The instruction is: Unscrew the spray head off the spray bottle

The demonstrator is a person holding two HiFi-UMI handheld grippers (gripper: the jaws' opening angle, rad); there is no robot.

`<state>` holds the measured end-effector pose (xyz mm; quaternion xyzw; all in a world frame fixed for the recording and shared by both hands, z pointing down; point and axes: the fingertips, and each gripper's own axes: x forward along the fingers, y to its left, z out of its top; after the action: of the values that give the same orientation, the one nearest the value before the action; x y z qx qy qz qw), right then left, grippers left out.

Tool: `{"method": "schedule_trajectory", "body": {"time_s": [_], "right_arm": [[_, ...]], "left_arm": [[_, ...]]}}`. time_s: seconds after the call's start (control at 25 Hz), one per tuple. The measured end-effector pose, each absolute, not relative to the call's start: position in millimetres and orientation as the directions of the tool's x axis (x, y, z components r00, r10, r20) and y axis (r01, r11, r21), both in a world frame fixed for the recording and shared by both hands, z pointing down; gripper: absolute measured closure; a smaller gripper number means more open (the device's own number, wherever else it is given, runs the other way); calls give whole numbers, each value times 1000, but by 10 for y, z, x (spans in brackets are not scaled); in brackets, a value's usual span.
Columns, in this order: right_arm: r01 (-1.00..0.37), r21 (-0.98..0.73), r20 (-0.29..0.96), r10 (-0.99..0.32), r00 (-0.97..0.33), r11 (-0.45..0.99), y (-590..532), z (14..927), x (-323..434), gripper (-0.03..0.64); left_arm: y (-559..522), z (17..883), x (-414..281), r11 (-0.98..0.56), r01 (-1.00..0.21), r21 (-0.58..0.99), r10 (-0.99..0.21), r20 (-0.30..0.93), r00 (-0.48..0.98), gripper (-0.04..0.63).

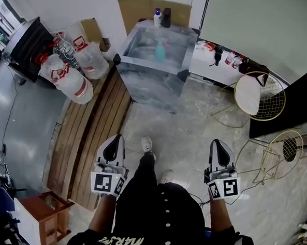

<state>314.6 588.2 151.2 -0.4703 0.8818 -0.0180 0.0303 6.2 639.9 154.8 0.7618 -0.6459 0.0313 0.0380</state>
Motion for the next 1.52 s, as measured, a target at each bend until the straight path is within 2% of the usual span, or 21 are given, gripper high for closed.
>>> {"method": "schedule_trajectory", "body": {"time_s": [0.76, 1.12, 1.52], "right_arm": [[-847, -30, -70, -846, -528, 531, 3932, 1237, 2222, 604], [-841, -43, -92, -840, -534, 540, 3479, 1190, 1813, 604], [-852, -70, -56, -854, -517, 520, 3246, 1359, 1593, 604]], "left_arm": [[4330, 1368, -752, -213, -976, 39, -975, 57, 214, 571], [3828, 1410, -1056, -268, -963, 27, -962, 53, 269, 571], [3502, 1546, -1236, -307, -951, 31, -948, 73, 308, 571]]}}
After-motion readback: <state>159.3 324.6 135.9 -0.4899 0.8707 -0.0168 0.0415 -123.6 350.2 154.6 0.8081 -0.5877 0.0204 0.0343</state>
